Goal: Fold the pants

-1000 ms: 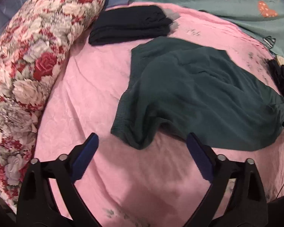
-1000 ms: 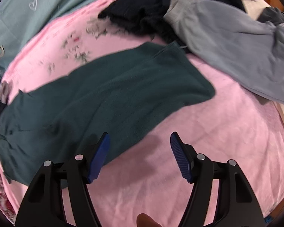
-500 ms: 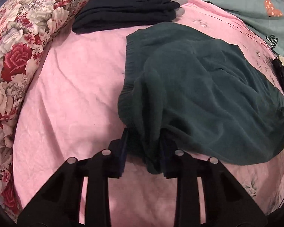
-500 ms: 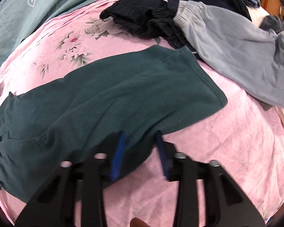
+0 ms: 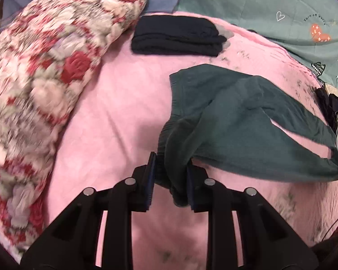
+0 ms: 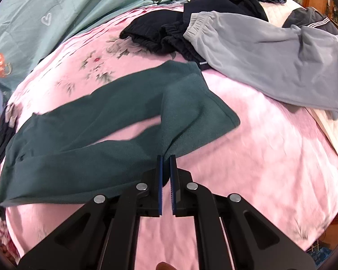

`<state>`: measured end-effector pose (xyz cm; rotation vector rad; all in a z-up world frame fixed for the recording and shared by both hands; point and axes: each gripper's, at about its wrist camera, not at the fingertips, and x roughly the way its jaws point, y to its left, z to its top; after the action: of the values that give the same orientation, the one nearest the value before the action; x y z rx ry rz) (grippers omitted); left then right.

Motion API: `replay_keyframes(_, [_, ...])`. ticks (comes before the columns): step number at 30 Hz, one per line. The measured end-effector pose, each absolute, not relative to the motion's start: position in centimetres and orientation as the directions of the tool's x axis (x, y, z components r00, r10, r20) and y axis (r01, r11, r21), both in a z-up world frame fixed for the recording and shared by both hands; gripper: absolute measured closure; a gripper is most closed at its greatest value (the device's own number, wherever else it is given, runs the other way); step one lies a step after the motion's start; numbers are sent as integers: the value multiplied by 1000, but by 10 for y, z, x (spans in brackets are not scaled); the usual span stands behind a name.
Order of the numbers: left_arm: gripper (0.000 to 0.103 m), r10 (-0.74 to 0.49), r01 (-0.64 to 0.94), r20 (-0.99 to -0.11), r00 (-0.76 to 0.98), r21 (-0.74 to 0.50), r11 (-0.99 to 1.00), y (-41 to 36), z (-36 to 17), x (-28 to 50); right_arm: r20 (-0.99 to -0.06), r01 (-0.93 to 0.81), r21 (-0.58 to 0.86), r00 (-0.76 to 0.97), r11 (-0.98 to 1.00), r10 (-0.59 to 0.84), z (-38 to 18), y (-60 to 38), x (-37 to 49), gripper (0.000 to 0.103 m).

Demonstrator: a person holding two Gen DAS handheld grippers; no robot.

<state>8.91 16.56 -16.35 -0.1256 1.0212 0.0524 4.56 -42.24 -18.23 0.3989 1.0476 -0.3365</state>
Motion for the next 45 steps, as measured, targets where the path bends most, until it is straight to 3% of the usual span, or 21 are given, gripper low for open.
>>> replay_keyframes(3, [77,-5,-101,-883,470,-60,993,170,-181,71,-896,431,153,440,889,-59,-187,-413,30,98])
replay_keyframes(5, [64,28,-107,-906,423,-19,994,169,-191,64,-911,429,141,408,892,-52,-197,-409,20,98])
replay_keyframes(6, [51,65,-115,-908,413,19,993,169,-190,63,-929,432,141,369,891,-32,-206,-409,17,97])
replay_keyframes(7, [44,103,-125,-901,421,55,991,171,-185,60,-943,441,142,332,886,-14,-211,-410,14,95])
replay_keyframes(9, [20,151,-150,-867,475,90,985,182,-161,55,-967,463,141,255,875,21,-216,-416,8,86])
replay_keyframes(10, [15,163,-156,-852,498,97,983,188,-149,54,-969,465,155,242,872,43,-210,-421,5,66])
replay_keyframes(11, [14,163,-156,-844,511,96,983,193,-140,57,-965,463,157,260,873,36,-200,-426,2,55])
replay_keyframes(17, [12,130,-128,-793,595,67,990,194,-112,119,-922,371,42,372,928,-106,-139,-454,38,52])
replay_keyframes(24, [12,47,-72,-828,559,8,997,182,-147,209,-907,332,27,405,943,-117,-154,-486,137,52])
replay_keyframes(29, [12,-15,-6,-875,484,-21,1000,177,-183,254,-948,3,-37,317,999,-36,-184,-445,203,52])
replay_keyframes(32, [16,-61,59,-903,425,-40,997,173,-204,270,-955,-145,-111,288,983,-65,-195,-424,225,53])
replay_keyframes(34, [58,-93,108,-917,388,-55,993,168,-216,276,-959,-197,-126,275,972,-69,-199,-413,232,52])
replay_keyframes(35, [64,-75,136,-913,402,-21,991,163,-219,276,-960,-211,-121,273,970,-60,-199,-408,233,52])
replay_keyframes(36, [78,-96,166,-907,409,-30,986,161,-219,275,-960,-216,-114,274,970,-52,-199,-406,233,52])
replay_keyframes(40, [81,-48,211,-885,462,57,976,158,-213,276,-958,-189,-86,286,978,-29,-191,-401,235,52])
replay_keyframes(45, [81,-4,115,-838,546,70,991,185,-192,300,-942,-137,-63,334,989,-14,-169,-394,239,52])
